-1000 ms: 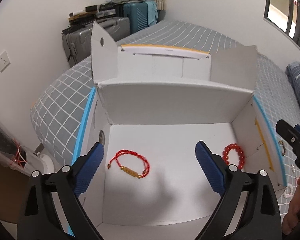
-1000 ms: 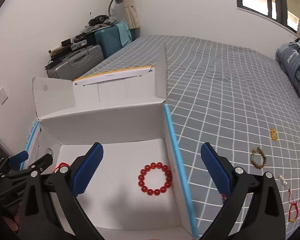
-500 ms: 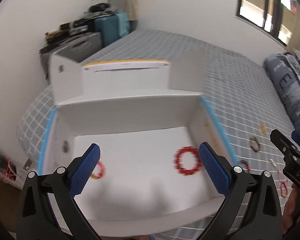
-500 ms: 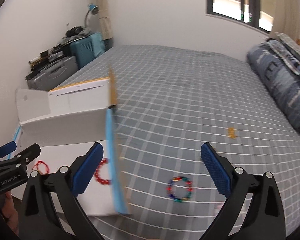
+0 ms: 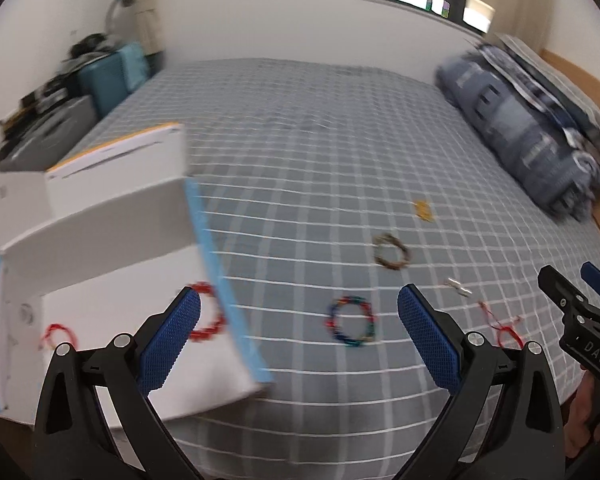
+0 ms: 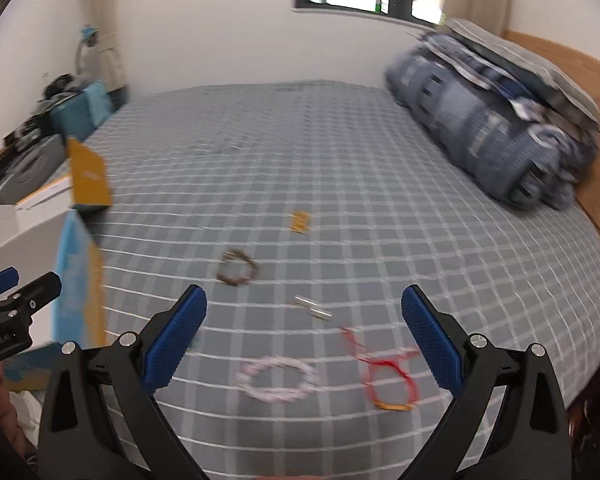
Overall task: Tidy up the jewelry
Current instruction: 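Move both tools back over the remaining bracelets on the bed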
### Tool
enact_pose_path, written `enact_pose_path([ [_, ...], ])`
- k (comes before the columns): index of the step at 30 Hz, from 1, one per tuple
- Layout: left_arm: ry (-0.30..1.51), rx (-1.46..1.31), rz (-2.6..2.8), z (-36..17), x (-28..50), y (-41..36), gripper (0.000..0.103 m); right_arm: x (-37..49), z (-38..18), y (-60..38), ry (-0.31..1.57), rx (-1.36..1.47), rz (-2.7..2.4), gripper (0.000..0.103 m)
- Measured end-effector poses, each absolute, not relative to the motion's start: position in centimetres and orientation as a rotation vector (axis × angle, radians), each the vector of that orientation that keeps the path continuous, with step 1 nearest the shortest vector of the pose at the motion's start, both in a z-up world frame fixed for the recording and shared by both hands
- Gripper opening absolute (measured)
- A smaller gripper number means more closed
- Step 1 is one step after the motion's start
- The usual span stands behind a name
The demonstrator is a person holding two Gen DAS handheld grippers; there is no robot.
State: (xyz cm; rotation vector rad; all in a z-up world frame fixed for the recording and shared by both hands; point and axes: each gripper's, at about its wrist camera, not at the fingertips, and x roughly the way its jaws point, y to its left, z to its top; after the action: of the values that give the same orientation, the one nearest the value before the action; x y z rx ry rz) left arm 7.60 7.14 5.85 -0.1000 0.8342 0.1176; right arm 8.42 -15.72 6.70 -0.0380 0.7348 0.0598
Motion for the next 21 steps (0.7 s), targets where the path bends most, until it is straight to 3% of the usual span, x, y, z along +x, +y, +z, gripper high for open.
enact_pose_path([
  [10, 0.978, -0.109, 0.019, -0.4, 12.6, 0.1, 0.097, 9.2, 0.1, -25.2, 0.907, 0.022, 0.005, 0.094],
  [21, 1.058, -0.099, 0.105, -6.5, 16.3, 0.7, 0.097, 10.9, -7.1, -26.2, 1.086, 0.023, 0.042, 0.094],
])
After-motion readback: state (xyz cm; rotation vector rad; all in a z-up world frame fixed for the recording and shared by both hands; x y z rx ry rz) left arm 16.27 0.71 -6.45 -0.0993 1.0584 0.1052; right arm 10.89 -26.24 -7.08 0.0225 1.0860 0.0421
